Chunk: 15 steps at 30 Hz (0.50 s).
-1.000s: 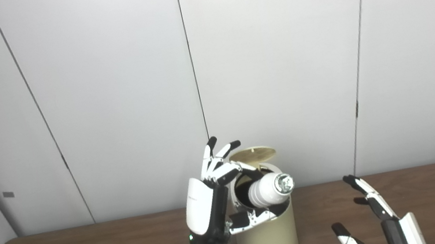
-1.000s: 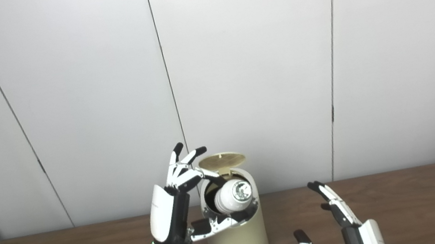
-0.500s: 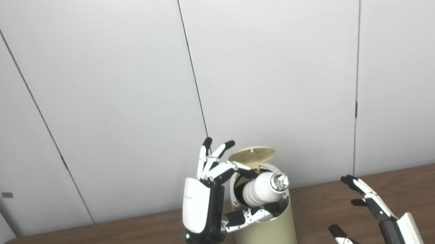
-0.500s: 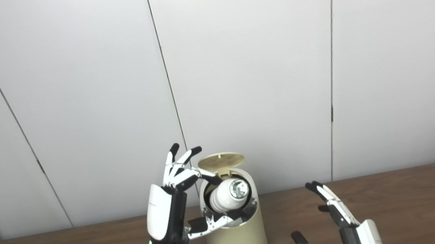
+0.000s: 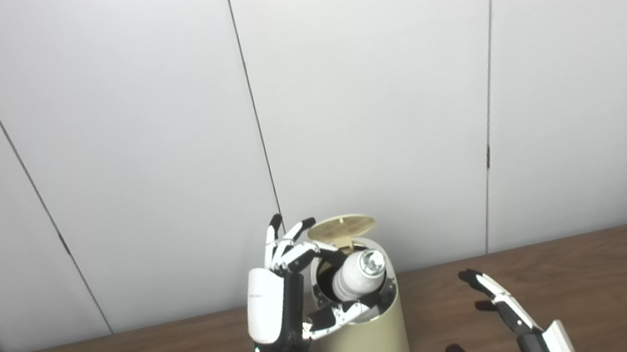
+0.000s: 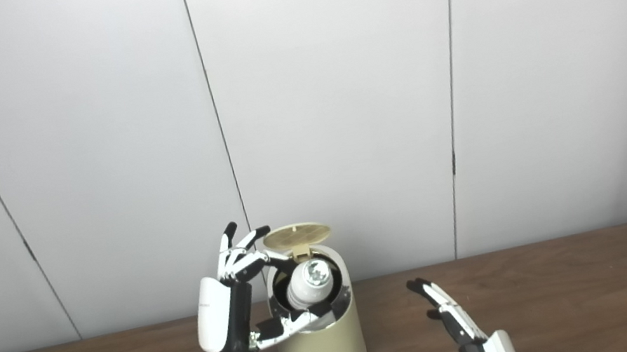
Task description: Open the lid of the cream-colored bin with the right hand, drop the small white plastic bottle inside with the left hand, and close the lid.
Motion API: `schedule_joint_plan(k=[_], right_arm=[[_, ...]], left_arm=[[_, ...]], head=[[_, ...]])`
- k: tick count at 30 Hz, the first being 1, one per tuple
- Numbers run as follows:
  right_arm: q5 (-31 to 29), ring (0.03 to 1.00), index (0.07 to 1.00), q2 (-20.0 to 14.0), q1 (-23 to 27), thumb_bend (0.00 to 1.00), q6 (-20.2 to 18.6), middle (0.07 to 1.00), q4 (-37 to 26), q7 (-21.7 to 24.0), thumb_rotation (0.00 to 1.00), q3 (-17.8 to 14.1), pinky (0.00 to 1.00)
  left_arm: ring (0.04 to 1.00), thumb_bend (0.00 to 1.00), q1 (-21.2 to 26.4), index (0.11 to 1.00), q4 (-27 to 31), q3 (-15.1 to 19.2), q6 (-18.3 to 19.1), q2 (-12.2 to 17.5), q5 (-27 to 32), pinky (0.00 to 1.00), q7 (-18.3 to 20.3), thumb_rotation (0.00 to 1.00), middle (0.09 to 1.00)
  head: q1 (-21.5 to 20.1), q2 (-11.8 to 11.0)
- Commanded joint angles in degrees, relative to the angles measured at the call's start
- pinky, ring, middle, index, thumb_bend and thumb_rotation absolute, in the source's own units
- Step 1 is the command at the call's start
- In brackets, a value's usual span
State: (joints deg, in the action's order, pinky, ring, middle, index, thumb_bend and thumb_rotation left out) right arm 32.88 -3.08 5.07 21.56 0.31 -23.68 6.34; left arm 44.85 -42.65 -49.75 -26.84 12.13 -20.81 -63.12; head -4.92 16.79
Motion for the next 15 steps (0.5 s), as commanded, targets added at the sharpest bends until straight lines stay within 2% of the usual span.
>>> schedule_joint_plan(k=[1, 6, 15], right_arm=[[-0.2, 0.859, 0.858, 1.6, -3.2, 0.22, -0.1, 0.891, 0.6, 0.5, 0.43, 0.9, 0.74], [-0.1, 0.862, 0.856, 1.7, -3.5, 0.21, -0.7, 0.888, 0.1, 1.1, 0.41, 0.9, 0.75], [-0.1, 0.863, 0.855, 1.5, -4.0, 0.22, 0.6, 0.887, 0.0, 0.9, 0.4, 0.9, 0.75]], left_arm=[[0.833, 0.53, 3.0, 0.464, -0.4, -0.5, -0.1, -0.2, 0.3, 1.0, -1.5, 0.0, 0.494], [0.829, 0.53, 3.2, 0.479, -1.2, -1.2, -0.1, -0.2, 1.1, 1.0, -2.0, 0.0, 0.483], [0.821, 0.53, 4.1, 0.475, -2.5, -1.4, -0.1, -0.4, 1.0, 1.0, -2.9, 0.0, 0.485]], head=[[-0.1, 0.0], [-0.1, -0.2], [-0.2, 0.1]])
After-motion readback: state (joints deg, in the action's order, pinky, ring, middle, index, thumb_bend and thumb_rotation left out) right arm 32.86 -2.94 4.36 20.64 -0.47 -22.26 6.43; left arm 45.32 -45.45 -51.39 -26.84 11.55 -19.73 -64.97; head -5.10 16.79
